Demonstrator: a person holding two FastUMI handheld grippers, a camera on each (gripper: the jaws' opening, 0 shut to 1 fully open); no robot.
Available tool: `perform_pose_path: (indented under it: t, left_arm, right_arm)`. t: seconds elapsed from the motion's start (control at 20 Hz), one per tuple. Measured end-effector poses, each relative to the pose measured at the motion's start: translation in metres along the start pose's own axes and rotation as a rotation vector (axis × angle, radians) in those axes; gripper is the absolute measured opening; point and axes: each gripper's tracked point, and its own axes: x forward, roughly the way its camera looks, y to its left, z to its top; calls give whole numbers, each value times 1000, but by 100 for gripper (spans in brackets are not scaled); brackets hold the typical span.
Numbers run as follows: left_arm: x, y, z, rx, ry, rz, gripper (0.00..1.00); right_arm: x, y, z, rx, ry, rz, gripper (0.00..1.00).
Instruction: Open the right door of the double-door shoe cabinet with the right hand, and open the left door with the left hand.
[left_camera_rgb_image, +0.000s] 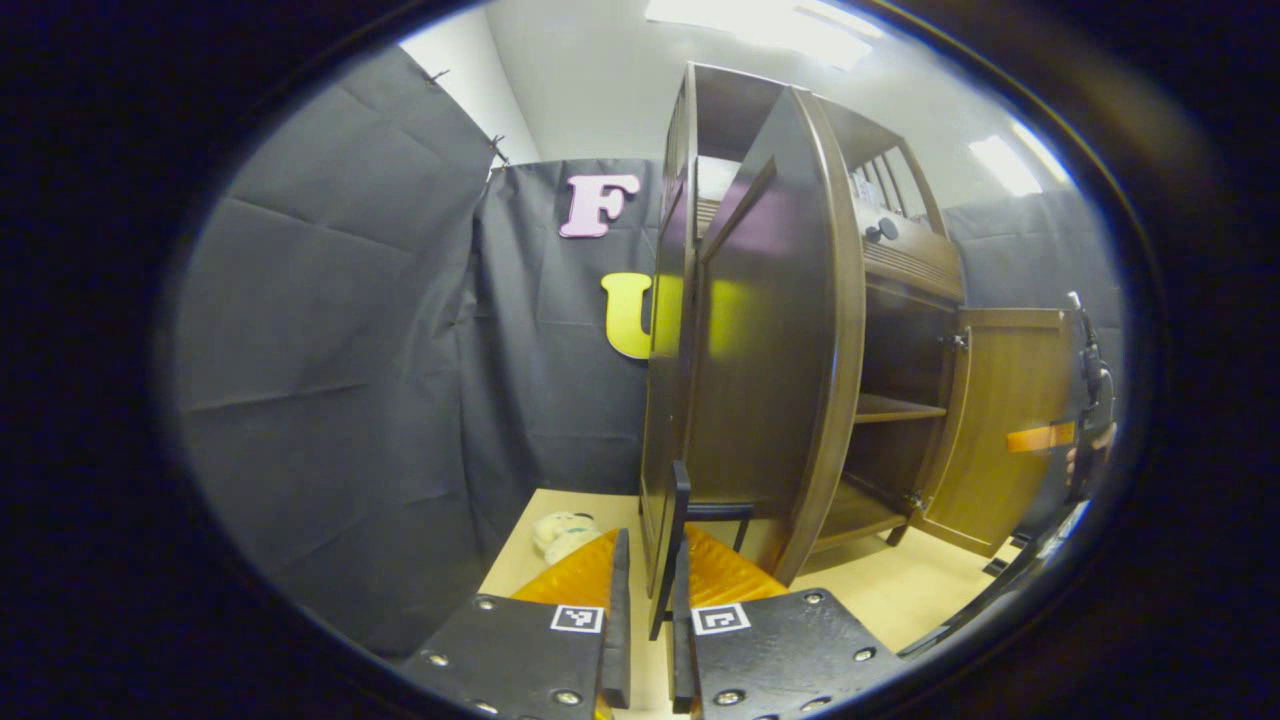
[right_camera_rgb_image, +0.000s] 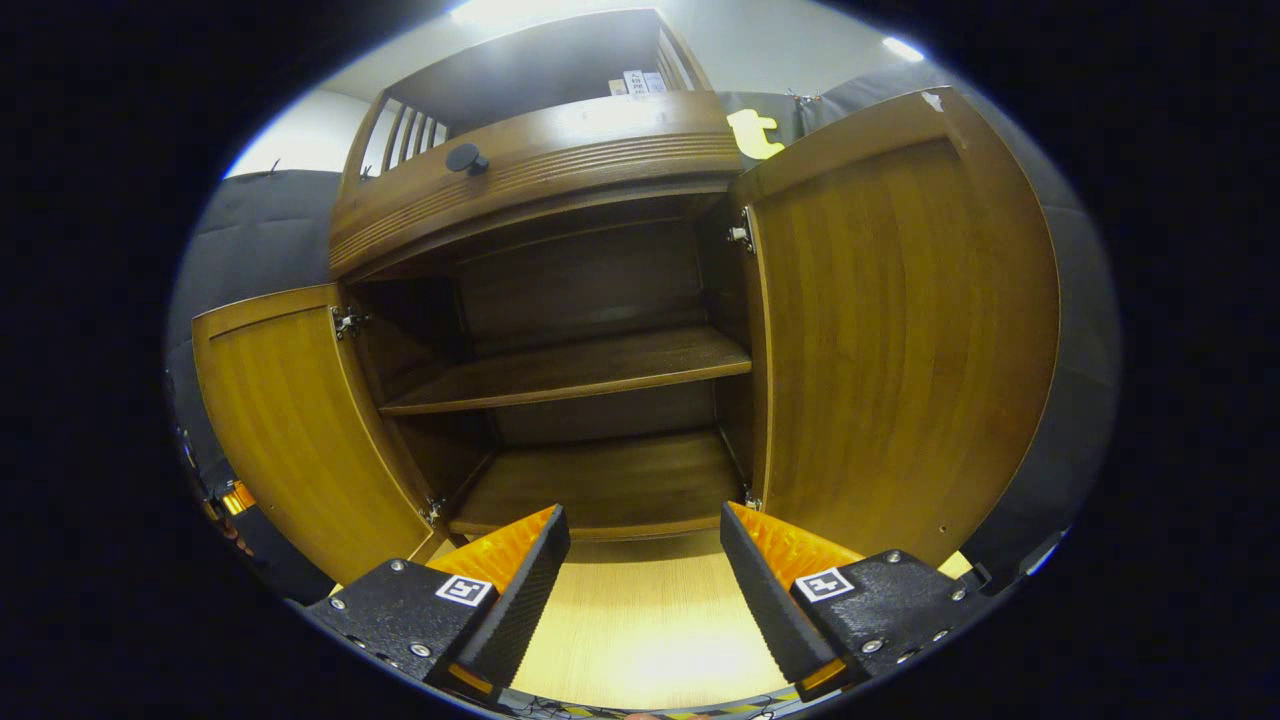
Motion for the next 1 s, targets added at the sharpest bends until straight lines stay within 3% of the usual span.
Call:
perform_pose_path:
  t: [0.1,0.4,0.55,0.7,0.75,1.0]
  left_arm:
    - [-6,3,2,39,13,37,22]
    - [-72,18,23,-19,-12,286,74]
    - [-108,12,46,7,-57,446,100]
    - [-130,-20,72,15,-108,498,100]
    - [-133,-33,83,19,-123,499,100]
    - [-133,-96,117,-9,-189,464,100]
  right_arm:
    - [-3,-5,1,-3,-4,-11,94]
    - [-11,-29,4,-25,-24,-41,93]
    - [-20,-35,8,-47,-47,-32,94]
    - [-30,-38,15,-53,-67,10,96]
    - [-33,-38,18,-56,-72,27,92]
    - [-46,-40,29,-81,-98,133,92]
